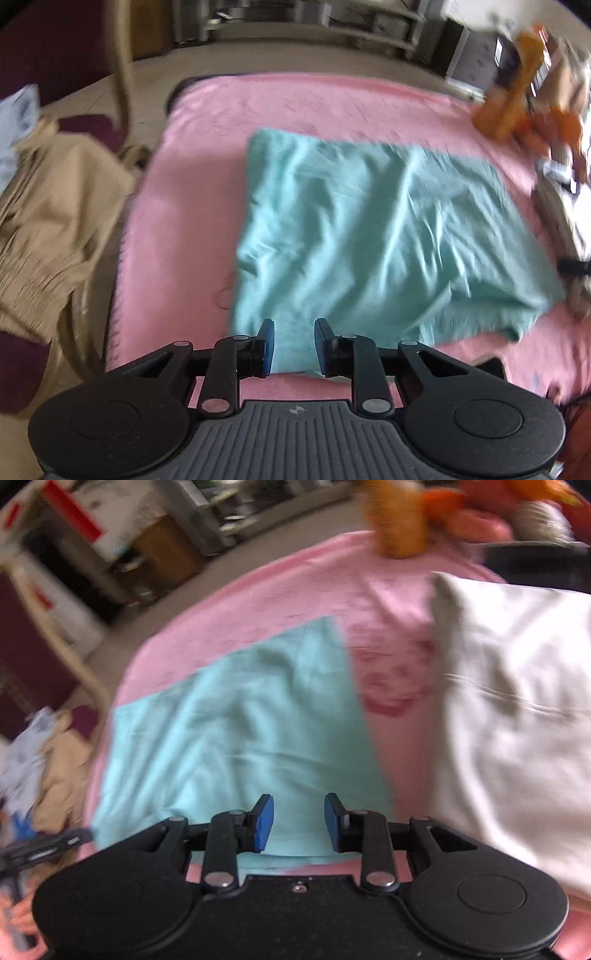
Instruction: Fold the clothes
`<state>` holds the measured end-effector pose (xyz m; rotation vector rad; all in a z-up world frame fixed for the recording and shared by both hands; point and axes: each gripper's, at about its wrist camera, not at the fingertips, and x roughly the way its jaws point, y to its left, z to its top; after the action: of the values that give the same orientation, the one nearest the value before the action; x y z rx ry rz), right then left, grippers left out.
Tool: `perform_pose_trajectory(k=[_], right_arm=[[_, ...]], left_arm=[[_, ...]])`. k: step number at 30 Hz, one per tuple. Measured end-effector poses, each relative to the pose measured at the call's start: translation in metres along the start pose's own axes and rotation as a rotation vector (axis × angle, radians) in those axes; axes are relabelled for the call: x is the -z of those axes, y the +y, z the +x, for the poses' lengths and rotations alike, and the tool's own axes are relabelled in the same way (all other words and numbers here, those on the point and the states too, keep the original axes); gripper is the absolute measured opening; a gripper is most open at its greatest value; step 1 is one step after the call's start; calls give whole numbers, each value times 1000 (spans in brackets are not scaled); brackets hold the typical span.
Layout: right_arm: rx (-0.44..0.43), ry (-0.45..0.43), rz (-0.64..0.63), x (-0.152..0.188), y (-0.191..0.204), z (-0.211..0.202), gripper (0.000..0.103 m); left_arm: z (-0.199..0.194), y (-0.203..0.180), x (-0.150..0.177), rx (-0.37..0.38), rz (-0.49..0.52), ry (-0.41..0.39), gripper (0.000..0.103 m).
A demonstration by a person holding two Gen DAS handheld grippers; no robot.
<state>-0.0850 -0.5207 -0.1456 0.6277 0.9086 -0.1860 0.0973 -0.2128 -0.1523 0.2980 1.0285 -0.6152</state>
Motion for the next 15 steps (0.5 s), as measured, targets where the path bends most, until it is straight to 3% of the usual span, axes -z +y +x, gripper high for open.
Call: perform_pose_trajectory(k=[5, 9, 15], right_arm=[[-17, 76, -245, 1, 46, 26, 41], [-20, 105, -383, 2, 68, 44, 40], [-48, 77, -507, 8, 89, 54, 32]], left_arm=[[19, 6, -1, -24, -32, 72, 23], [10, 17, -2, 6, -87, 41, 23], [4, 14, 0, 11, -94, 26, 24]])
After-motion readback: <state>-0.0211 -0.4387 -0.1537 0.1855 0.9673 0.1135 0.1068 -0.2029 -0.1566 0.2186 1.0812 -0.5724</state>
